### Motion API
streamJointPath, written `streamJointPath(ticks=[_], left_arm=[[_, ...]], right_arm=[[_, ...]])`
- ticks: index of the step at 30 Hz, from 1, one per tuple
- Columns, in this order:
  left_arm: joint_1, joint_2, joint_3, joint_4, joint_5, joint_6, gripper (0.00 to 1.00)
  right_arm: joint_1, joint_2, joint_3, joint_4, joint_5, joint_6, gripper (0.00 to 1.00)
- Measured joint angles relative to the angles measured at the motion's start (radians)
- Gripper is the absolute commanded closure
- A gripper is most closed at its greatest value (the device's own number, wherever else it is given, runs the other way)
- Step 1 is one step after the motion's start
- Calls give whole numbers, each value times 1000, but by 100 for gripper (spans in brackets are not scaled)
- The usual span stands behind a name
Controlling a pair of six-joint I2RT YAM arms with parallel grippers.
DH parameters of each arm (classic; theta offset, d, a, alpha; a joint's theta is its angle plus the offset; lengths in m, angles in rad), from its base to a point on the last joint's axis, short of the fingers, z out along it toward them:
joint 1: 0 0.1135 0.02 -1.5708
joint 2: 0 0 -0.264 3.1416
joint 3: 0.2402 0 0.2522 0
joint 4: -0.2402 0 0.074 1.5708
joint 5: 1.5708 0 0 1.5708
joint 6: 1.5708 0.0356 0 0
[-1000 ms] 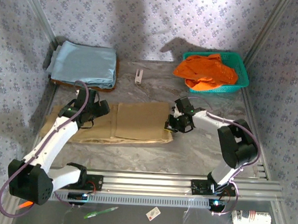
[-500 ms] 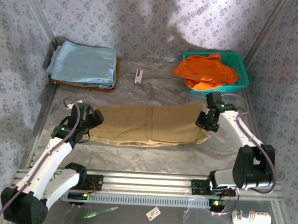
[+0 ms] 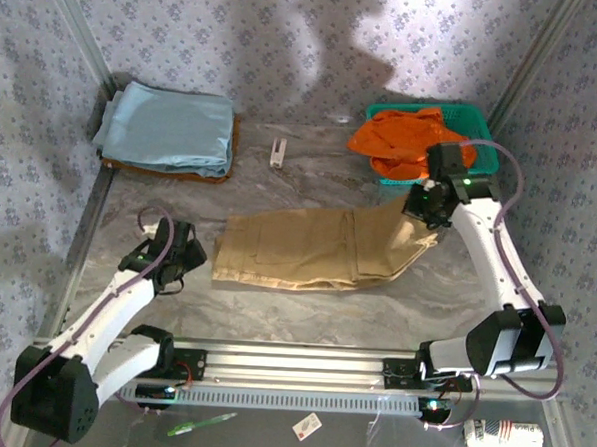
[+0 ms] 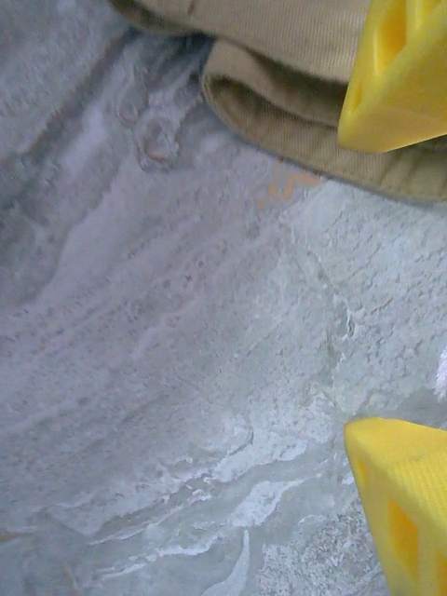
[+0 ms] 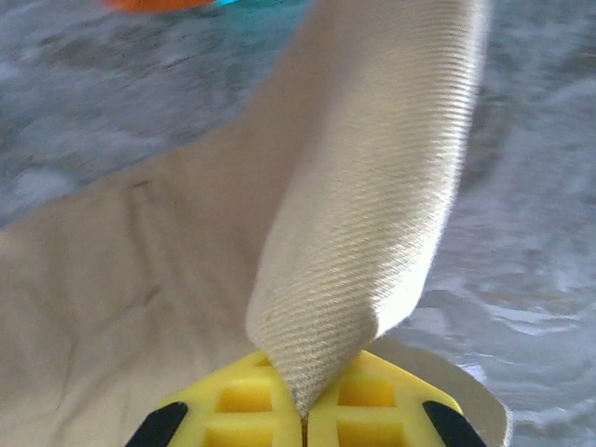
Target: Fold and stack the trousers
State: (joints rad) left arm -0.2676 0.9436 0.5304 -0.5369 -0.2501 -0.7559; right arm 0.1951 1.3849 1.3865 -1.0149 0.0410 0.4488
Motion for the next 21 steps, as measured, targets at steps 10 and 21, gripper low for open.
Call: streamJointPath(ticks=[10,21], left_arm=[[10,214,-23,155,109,8,67],[14,276,-60,246,175,20,75]], right_arm=[[510,237,266,-13,17,126,100],[767,626,588,-1,42,319,100]])
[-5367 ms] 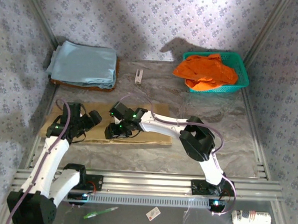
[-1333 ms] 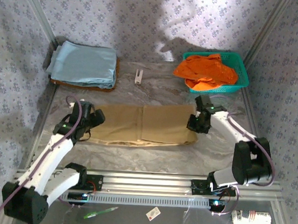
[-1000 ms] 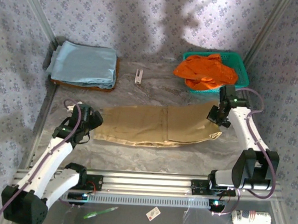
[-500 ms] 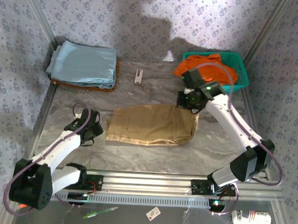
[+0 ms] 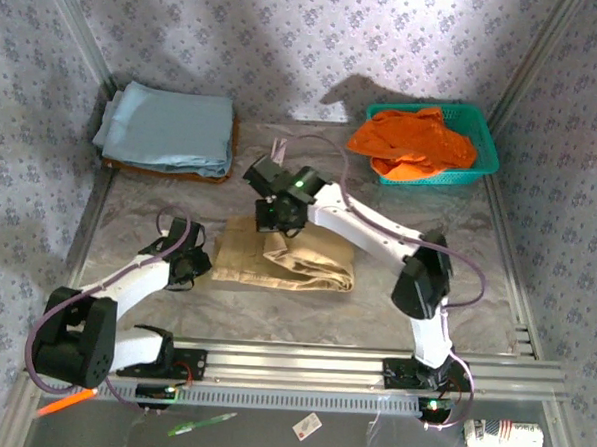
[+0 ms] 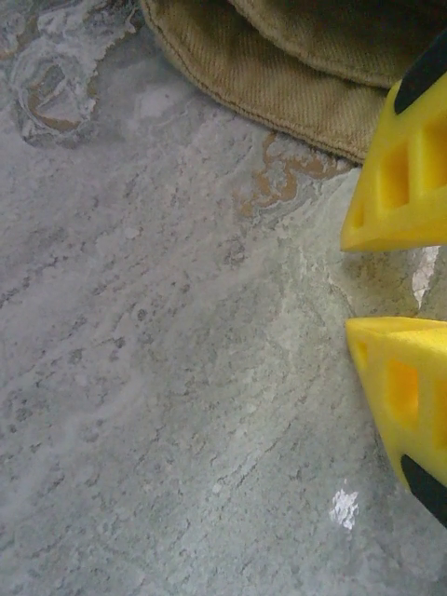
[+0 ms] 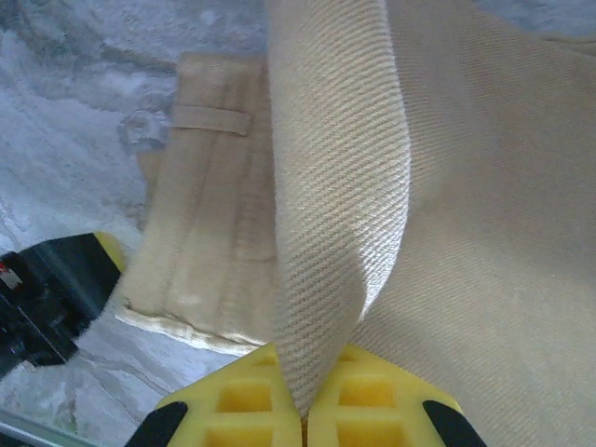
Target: Fold and stack the trousers
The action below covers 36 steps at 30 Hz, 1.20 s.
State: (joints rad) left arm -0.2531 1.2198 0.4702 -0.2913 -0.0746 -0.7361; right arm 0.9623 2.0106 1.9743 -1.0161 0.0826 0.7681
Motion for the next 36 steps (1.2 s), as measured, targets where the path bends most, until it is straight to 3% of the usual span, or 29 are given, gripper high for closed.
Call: streamJointPath(ticks=[9,25,28,30,32,36], left_arm=[[5,7,-3,5,4,-3,76],[5,19,-19,30,2,-18,80],[5,18,-19,29,2,-22,80],[4,4,-24,30,0,-35,70],[5,-32,-33,35,10,-55,65],[37,-165,-58,-23,37,-103,44]], right_arm=[[78,196,181,2,19,91,100],[116,316,300,35,-32,130,100],[123,364,300,51,-71,141,73],[124,382,297,64,-102,145,56],[125,377,283,74,-113,148,49],[117,289,183,128,-135,151,43]])
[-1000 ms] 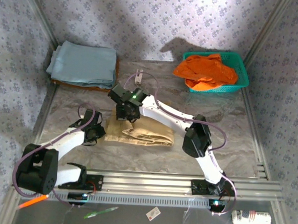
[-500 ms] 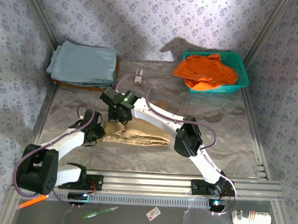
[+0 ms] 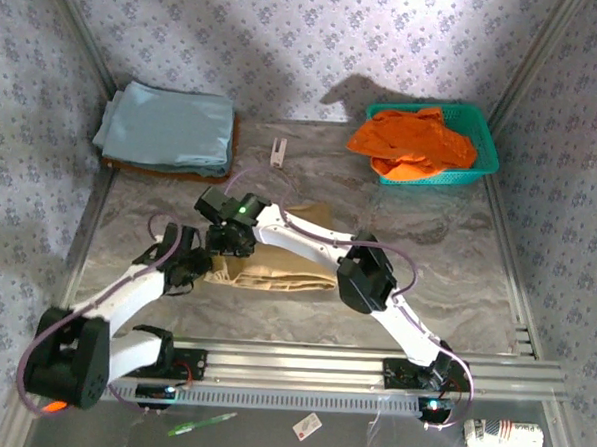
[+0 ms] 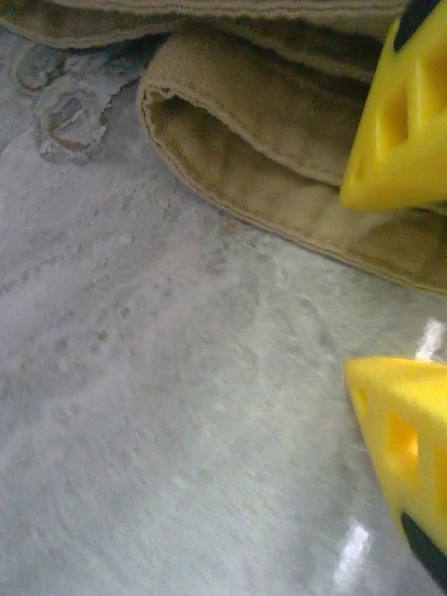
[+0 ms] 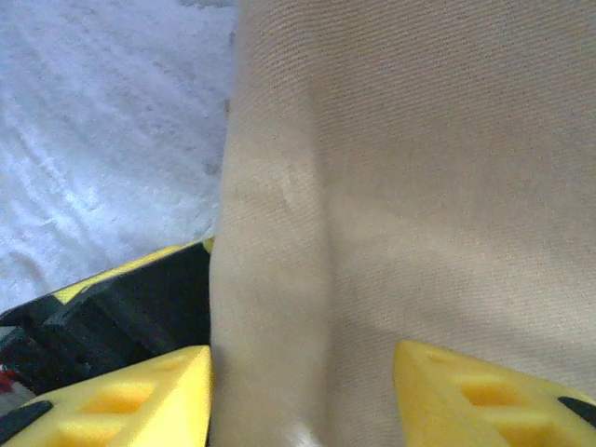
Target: Fold and stack the trousers
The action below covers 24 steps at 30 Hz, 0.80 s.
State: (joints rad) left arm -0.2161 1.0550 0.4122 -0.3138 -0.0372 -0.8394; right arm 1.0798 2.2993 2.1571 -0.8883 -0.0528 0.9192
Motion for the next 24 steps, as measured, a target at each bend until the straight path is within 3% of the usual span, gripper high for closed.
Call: streamJointPath(ticks=[4,7,11,13,20,24], left_arm=[[60,-211,5,-119,-9,-38,39],[74,-317,45,-212,-24,-44,40],[69,-312,154,-290,-18,-19,45],[37,-267,217,-298,-16,-5,46],[-224,-25,344,-215,-46,15,48],[-258,56,246,-95,-48,-9,51]], right_arm=[[-2,-186,-156,58,-6,-1,42],[-22,-352,-275,96,12,-14,49],[-97,-518,-436,139,32,-49,91],[-135,-539,-498,155,35,-64,100],[-166,-480,-735,232,29,-81,100],[-101,-460,-877,321,3,-69,100]])
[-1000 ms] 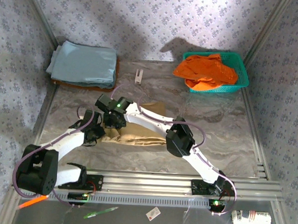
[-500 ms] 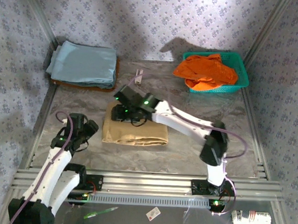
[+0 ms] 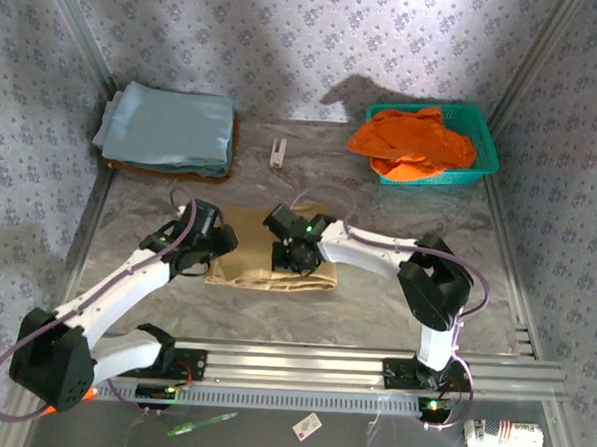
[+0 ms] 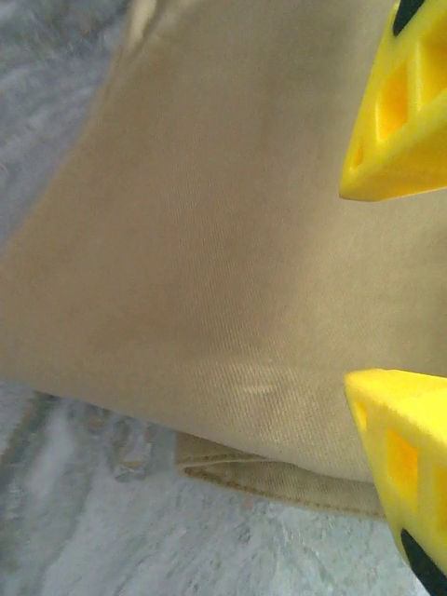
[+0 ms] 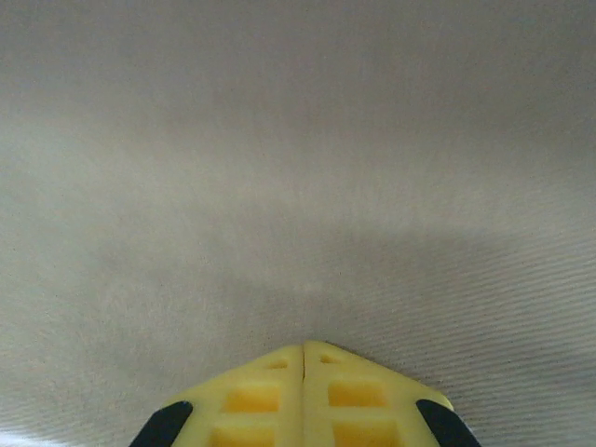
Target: Fold and stack the trousers
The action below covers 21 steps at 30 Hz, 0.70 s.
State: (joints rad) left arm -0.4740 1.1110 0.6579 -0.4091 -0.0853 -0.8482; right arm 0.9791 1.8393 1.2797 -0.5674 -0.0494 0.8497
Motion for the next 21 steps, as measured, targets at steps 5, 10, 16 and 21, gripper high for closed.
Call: streamJointPath(ticks=[5,10,16,21], left_arm=[[1,-2,-211,85,-25,-56,51],[24,-79,-282,140,-51,-90,50],[89,-132,-303,106,-43,-72,46],[97,-188,-213,-12,-28,-15,40]], right_arm=[[63,-5,-127,135,-2,43,100],[63,-28,-181,213,-4,60,100],[42,-114,-225,183,-15,33,98],[-4,-314,-231,69,2,-2,99]])
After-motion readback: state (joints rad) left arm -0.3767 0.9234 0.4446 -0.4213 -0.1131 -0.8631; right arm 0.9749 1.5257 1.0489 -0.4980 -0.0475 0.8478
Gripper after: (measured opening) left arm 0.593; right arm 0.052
